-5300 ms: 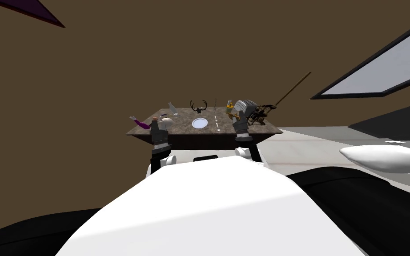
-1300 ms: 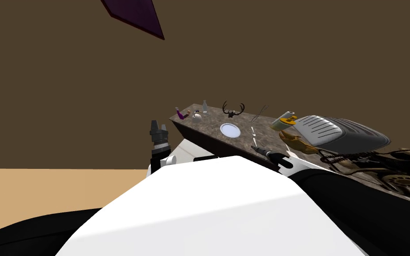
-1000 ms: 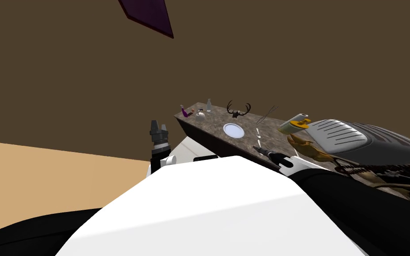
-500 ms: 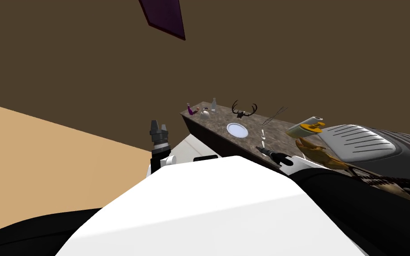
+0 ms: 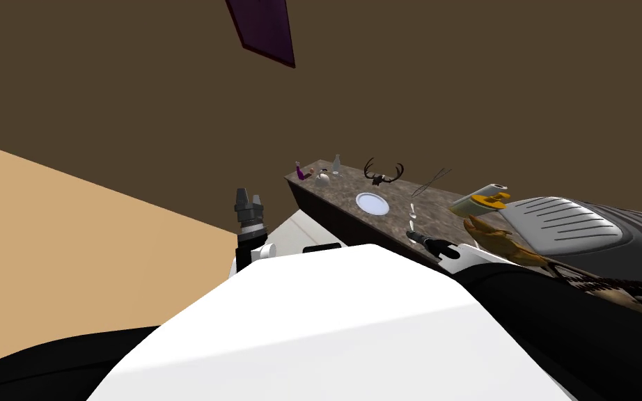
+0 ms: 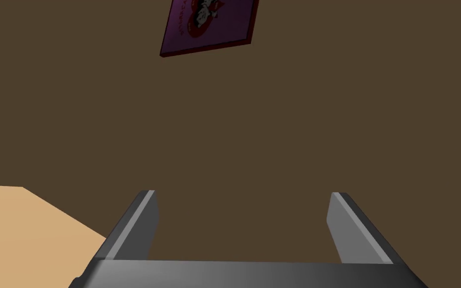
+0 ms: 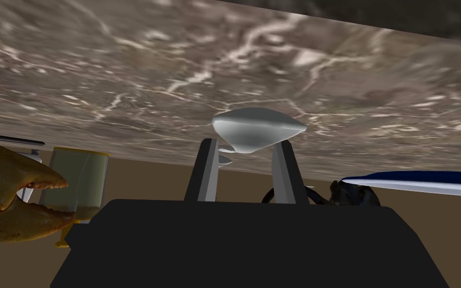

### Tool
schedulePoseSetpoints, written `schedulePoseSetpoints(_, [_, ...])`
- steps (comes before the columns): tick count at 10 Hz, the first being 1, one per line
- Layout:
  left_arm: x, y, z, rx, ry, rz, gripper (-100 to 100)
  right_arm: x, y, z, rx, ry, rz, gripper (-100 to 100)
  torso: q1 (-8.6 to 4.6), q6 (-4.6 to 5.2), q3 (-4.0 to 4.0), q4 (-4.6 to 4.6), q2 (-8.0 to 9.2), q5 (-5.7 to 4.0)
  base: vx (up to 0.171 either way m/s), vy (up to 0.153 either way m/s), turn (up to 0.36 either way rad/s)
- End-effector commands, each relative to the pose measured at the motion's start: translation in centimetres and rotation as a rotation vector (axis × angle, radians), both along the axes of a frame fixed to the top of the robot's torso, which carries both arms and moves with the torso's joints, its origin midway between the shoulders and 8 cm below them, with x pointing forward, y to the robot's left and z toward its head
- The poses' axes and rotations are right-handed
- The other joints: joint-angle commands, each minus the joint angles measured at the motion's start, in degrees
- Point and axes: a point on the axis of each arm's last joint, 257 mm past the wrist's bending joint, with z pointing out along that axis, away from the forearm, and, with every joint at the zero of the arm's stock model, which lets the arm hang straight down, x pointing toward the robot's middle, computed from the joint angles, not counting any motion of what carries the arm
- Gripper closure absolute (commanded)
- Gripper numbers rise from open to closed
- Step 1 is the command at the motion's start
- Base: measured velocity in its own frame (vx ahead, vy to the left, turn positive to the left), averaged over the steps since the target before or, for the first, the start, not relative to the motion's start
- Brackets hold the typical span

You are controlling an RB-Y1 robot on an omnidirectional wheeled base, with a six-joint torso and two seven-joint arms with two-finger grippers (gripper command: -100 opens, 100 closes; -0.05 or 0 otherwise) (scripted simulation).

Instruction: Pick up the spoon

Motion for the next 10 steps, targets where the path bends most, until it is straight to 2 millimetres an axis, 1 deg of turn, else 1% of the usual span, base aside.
schedulePoseSetpoints(1, [0.0, 0.0, 0.0, 0.000, 0.000, 0.000, 0, 0.0, 0.0, 0.0, 0.000, 0.000, 0.000, 100, 0.00, 0.00, 0.00, 0.00, 0.00, 0.00, 0.000, 0.000, 0.000])
schedulePoseSetpoints(2, [0.0, 0.0, 0.0, 0.000, 0.000, 0.000, 0, 0.0, 0.0, 0.0, 0.000, 0.000, 0.000, 100, -0.01, 0.00, -0.01, 0.00, -0.01, 0.00, 0.000, 0.000, 0.000])
schedulePoseSetpoints(3, [0.0, 0.0, 0.0, 0.000, 0.000, 0.000, 0, 0.0, 0.0, 0.0, 0.000, 0.000, 0.000, 0, -0.01, 0.00, -0.01, 0.00, -0.02, -0.01, 0.000, 0.000, 0.000])
schedulePoseSetpoints(4, [0.0, 0.0, 0.0, 0.000, 0.000, 0.000, 0, 0.3, 1.1, 0.1, 0.000, 0.002, 0.030, 100, -0.01, 0.00, -0.01, 0.00, -0.02, -0.01, 0.062, -0.015, -0.261])
schedulePoseSetpoints(5, [0.0, 0.0, 0.0, 0.000, 0.000, 0.000, 0, 0.5, 1.7, 0.3, 0.000, 0.002, 0.049, 100, -0.03, 0.13, -0.07, -0.03, -0.13, 0.00, 0.101, -0.019, -0.289])
schedulePoseSetpoints(7, [0.0, 0.0, 0.0, 0.000, 0.000, 0.000, 0, 0.9, 3.1, 0.6, 0.000, 0.002, 0.088, 100, -0.07, 0.03, -0.19, -0.07, -0.34, -0.02, 0.099, -0.029, -0.168])
schedulePoseSetpoints(10, [0.0, 0.0, 0.0, 0.000, 0.000, 0.000, 0, 1.4, 5.2, 1.2, 0.000, 0.002, 0.145, 100, -0.06, 0.05, -0.15, -0.06, -0.26, -0.02, 0.078, -0.016, -0.215])
